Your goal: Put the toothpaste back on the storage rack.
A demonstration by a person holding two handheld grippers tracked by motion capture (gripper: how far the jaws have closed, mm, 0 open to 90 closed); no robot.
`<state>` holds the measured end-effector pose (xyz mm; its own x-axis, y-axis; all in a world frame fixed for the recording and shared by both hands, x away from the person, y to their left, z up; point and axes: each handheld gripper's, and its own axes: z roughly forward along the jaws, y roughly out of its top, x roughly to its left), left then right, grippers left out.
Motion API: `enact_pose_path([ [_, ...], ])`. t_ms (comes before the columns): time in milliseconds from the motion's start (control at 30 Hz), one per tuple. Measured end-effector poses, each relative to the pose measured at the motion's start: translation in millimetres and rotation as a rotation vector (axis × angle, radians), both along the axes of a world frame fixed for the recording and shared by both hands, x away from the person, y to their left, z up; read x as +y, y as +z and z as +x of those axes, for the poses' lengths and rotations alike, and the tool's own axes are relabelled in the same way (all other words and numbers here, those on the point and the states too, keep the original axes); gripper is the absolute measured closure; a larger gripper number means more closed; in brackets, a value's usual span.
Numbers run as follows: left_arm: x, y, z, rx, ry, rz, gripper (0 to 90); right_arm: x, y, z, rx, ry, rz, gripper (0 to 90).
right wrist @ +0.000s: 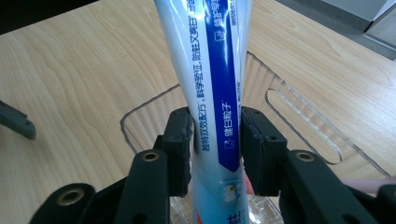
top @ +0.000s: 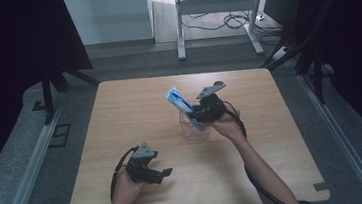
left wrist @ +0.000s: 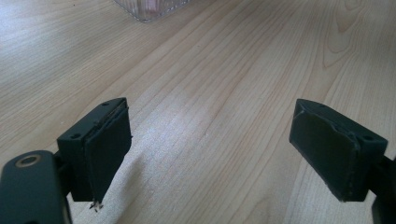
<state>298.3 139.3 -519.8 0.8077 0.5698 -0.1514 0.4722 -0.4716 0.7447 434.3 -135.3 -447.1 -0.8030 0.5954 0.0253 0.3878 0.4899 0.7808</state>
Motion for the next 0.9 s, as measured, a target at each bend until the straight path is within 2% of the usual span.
enact_pose_path([
  [400, -0.5, -0.5, 0.0, 0.002, -0.006, 0.0, 13.0, 2.2, 4.1, -3.3, -0.009, 0.029, -0.005, 46.4],
  [567, -0.1, -0.4, 0.0, 0.001, -0.007, 0.001, 13.0, 1.9, 6.0, -5.0, -0.03, 0.029, -0.009, 39.7],
  [667, -0.1, -0.4, -0.1, 0.002, -0.006, -0.002, 13.0, 0.6, 7.3, -6.0, -0.021, 0.027, -0.001, 34.9],
  [900, 0.3, 0.3, -0.3, 0.001, -0.005, 0.0, 13.0, -4.3, 12.5, -11.6, -0.032, 0.024, -0.006, 22.4],
])
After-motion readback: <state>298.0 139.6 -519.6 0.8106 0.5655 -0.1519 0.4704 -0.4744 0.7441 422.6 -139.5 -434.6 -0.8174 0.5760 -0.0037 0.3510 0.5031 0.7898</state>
